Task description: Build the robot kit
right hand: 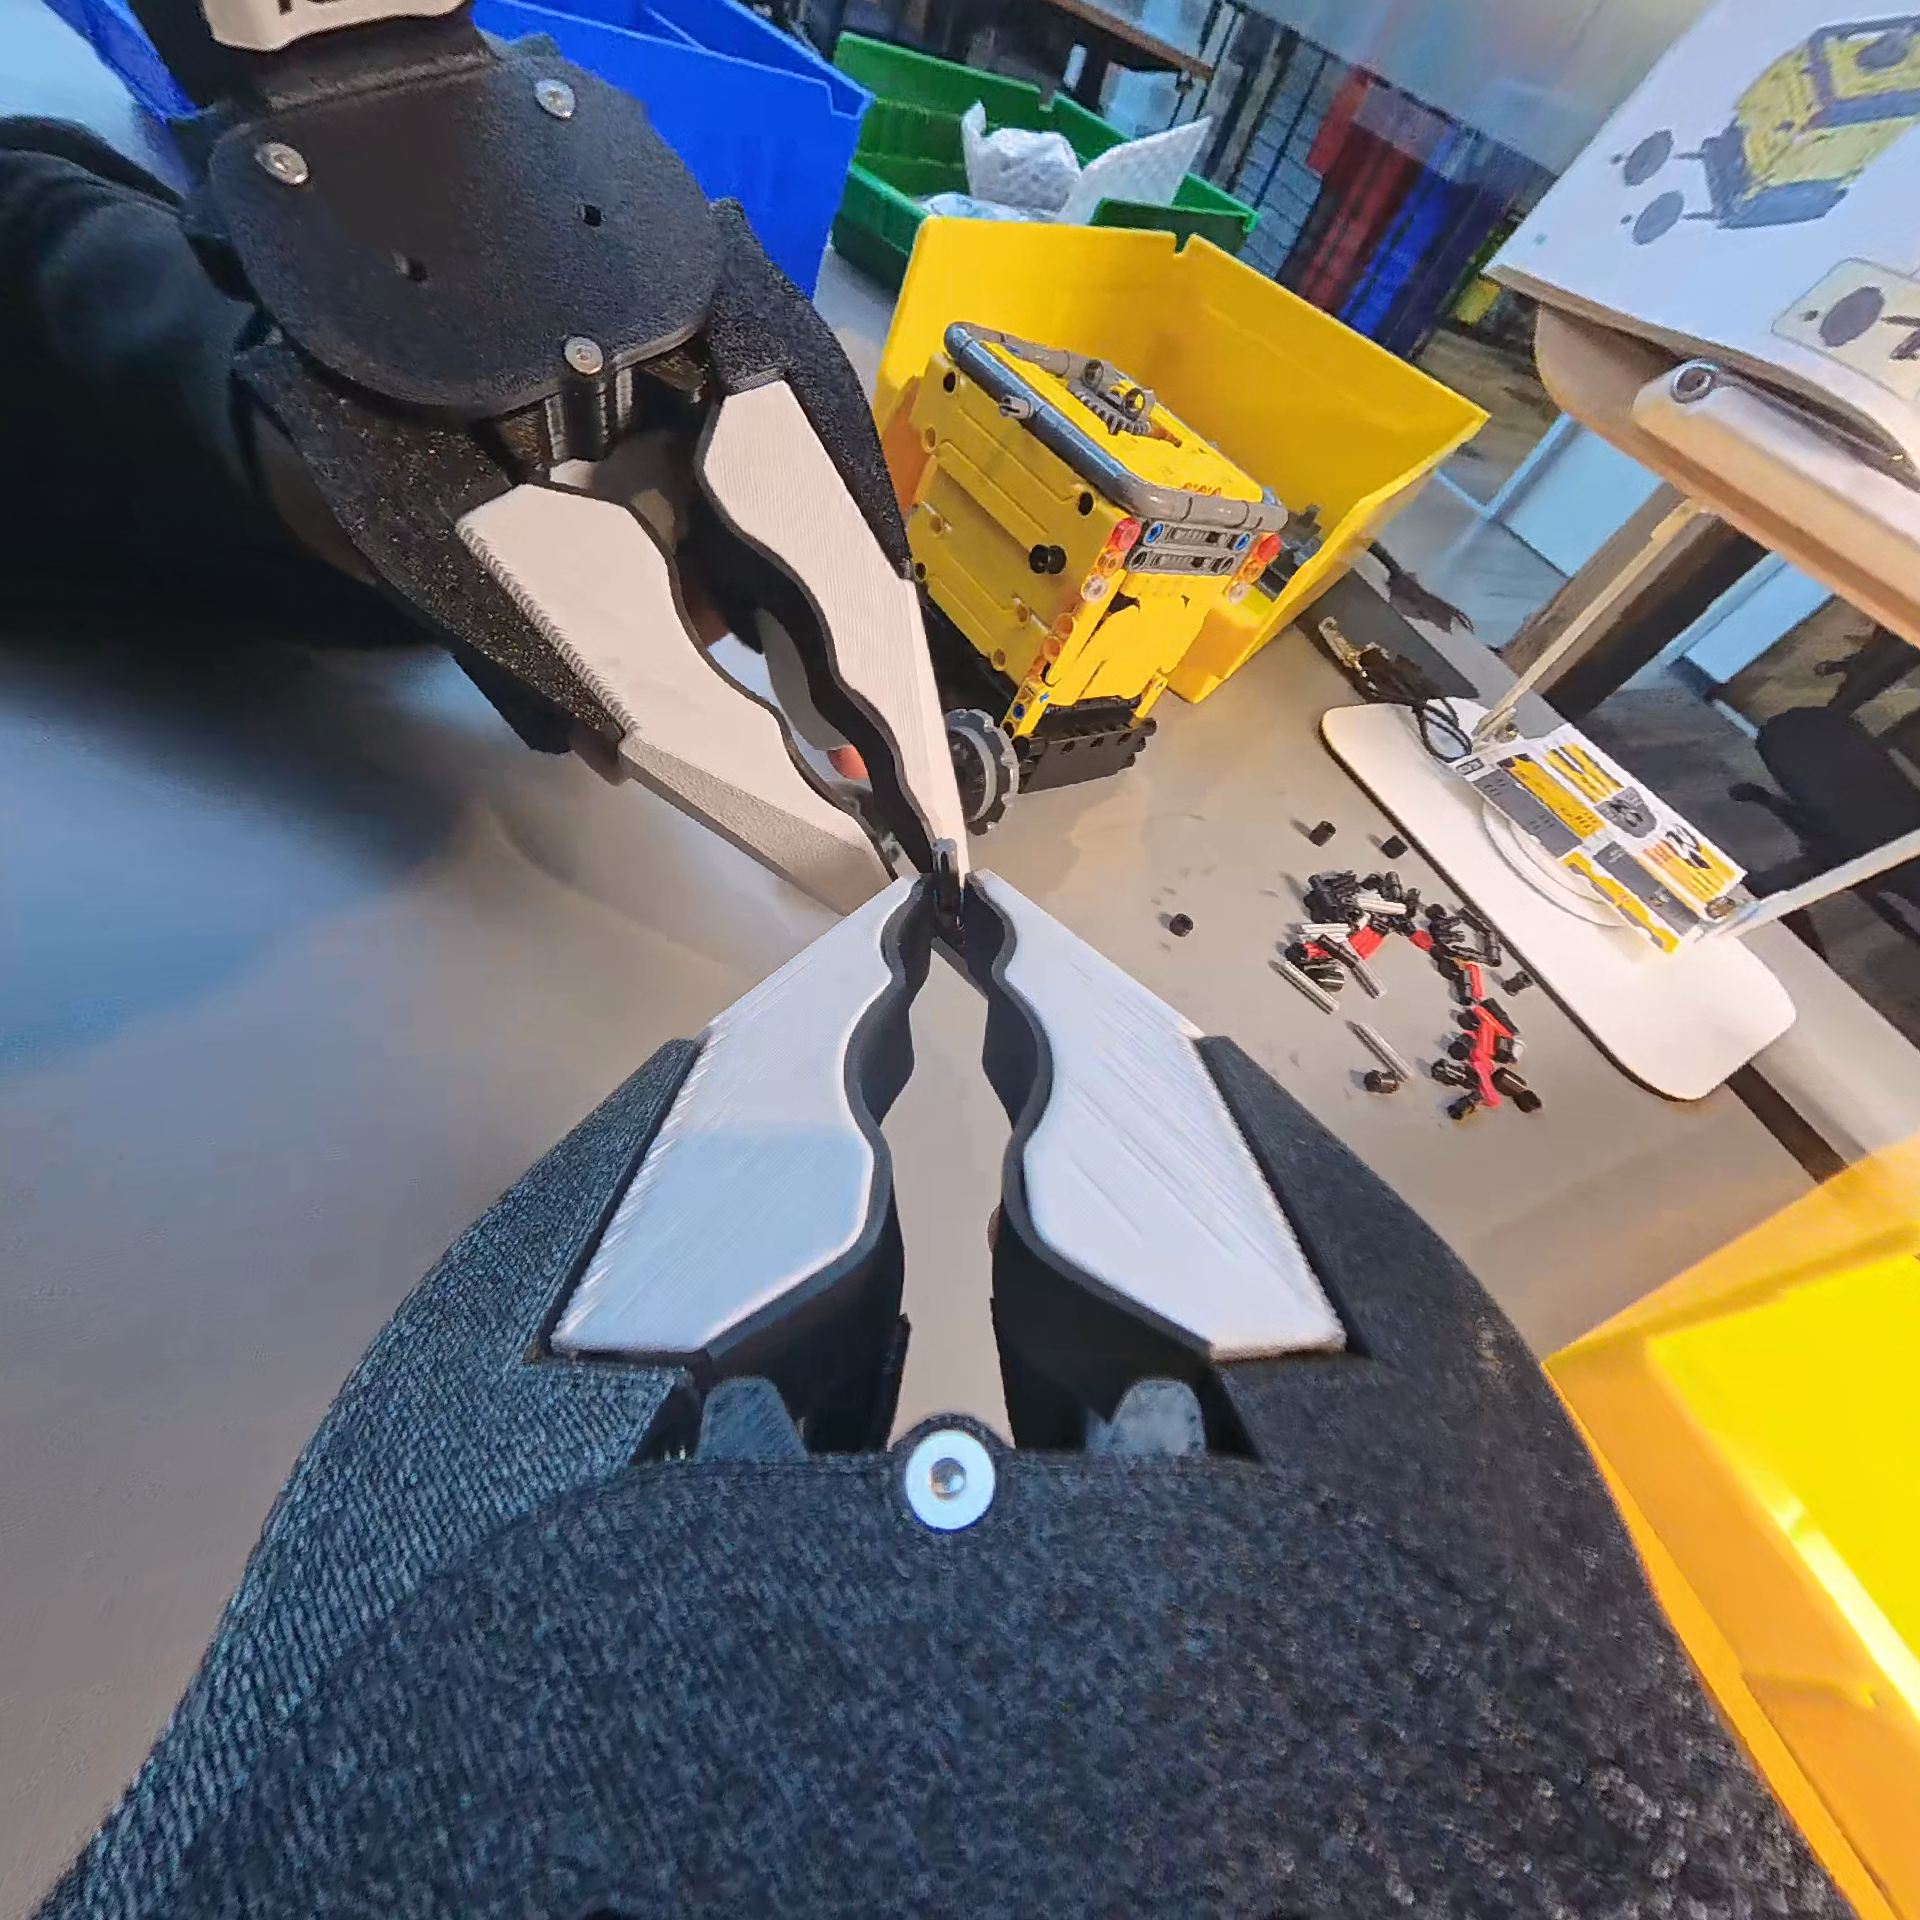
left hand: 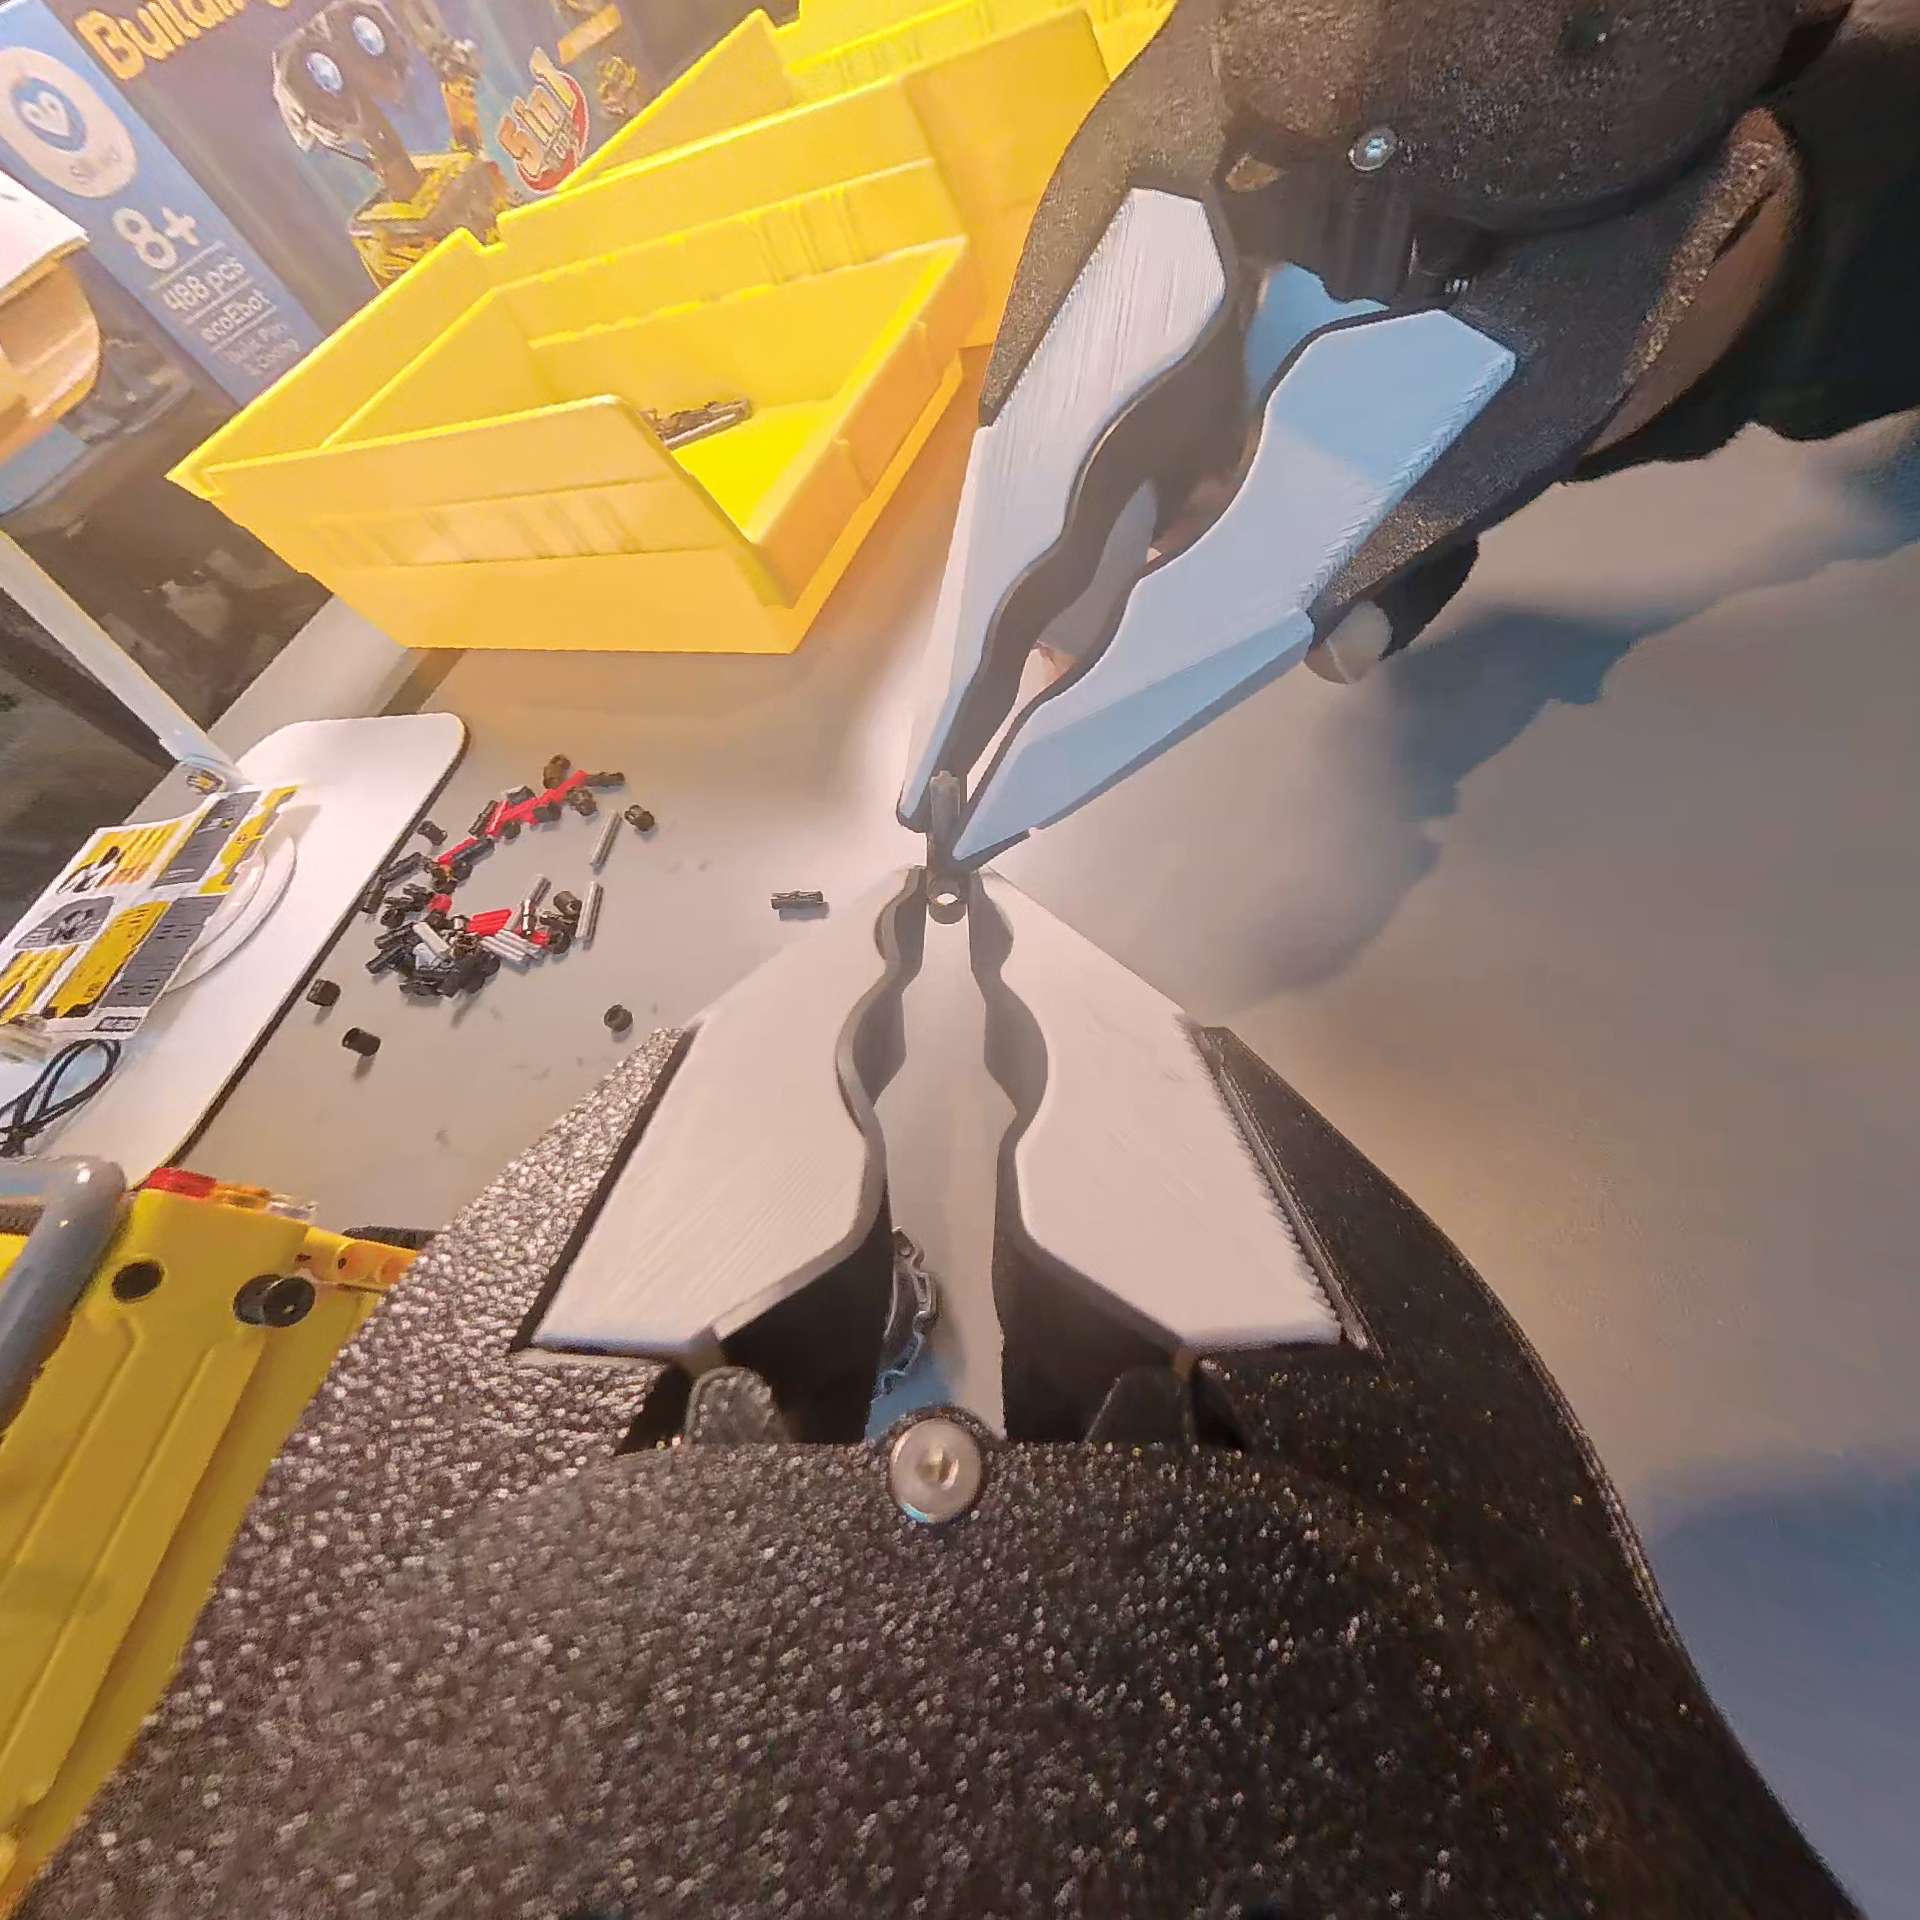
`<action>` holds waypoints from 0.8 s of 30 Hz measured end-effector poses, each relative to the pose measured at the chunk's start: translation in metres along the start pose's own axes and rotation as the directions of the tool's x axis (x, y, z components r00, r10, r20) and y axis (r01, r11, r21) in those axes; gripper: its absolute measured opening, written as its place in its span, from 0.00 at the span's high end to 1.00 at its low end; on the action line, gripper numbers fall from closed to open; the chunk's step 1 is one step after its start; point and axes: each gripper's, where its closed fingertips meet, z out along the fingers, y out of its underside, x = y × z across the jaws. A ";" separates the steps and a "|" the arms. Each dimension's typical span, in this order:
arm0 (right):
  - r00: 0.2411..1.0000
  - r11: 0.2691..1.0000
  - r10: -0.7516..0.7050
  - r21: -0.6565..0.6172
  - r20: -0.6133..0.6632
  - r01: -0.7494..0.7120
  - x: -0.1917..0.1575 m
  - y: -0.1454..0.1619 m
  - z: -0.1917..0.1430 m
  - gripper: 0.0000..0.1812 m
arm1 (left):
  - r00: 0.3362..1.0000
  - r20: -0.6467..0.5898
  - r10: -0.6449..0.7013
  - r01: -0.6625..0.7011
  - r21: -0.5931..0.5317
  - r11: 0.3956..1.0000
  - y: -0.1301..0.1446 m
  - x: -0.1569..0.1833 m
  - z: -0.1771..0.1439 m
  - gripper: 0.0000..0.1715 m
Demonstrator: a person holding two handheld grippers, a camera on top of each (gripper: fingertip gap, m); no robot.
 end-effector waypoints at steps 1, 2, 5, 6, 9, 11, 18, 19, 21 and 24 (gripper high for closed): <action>1.000 1.000 -0.009 -0.005 0.014 0.009 0.000 0.000 0.000 0.97 | 1.000 -0.008 0.006 -0.006 0.002 1.000 0.000 0.001 0.000 0.97; 0.999 1.000 -0.026 -0.010 0.031 0.026 -0.002 0.000 -0.001 0.97 | 1.000 -0.019 0.016 -0.016 0.003 1.000 0.000 0.002 -0.001 0.97; 0.992 0.995 -0.092 -0.024 0.091 0.095 -0.007 0.000 -0.003 0.97 | 0.997 -0.056 0.046 -0.045 0.015 0.999 0.000 0.006 -0.003 0.97; 0.989 0.994 -0.105 -0.028 0.103 0.108 -0.008 -0.001 -0.004 0.97 | 0.997 -0.062 0.048 -0.047 0.019 0.999 -0.001 0.007 -0.004 0.97; 0.984 0.989 -0.136 -0.040 0.115 0.141 -0.009 -0.003 -0.004 0.97 | 0.996 -0.070 0.048 -0.046 0.026 0.999 -0.002 0.007 -0.006 0.97; 0.982 0.987 -0.146 -0.043 0.116 0.152 -0.009 -0.004 -0.004 0.97 | 0.996 -0.075 0.045 -0.042 0.030 0.999 -0.002 0.007 -0.007 0.97; 0.990 0.990 -0.124 -0.057 0.072 0.128 -0.006 -0.005 -0.001 0.97 | 0.998 -0.056 0.039 -0.037 0.029 0.999 -0.002 0.003 -0.007 0.97; 0.991 0.990 -0.121 -0.060 0.062 0.125 -0.005 -0.005 0.000 0.97 | 0.998 -0.051 0.039 -0.038 0.027 0.999 -0.002 0.002 -0.007 0.97; 0.991 0.990 -0.124 -0.064 0.052 0.127 -0.006 -0.005 0.000 0.97 | 0.998 -0.050 0.038 -0.037 0.023 0.999 -0.001 0.002 -0.007 0.97; 0.991 0.990 -0.121 -0.070 0.050 0.125 -0.006 -0.005 0.001 0.97 | 0.998 -0.052 0.040 -0.039 0.023 0.999 -0.001 0.002 -0.007 0.97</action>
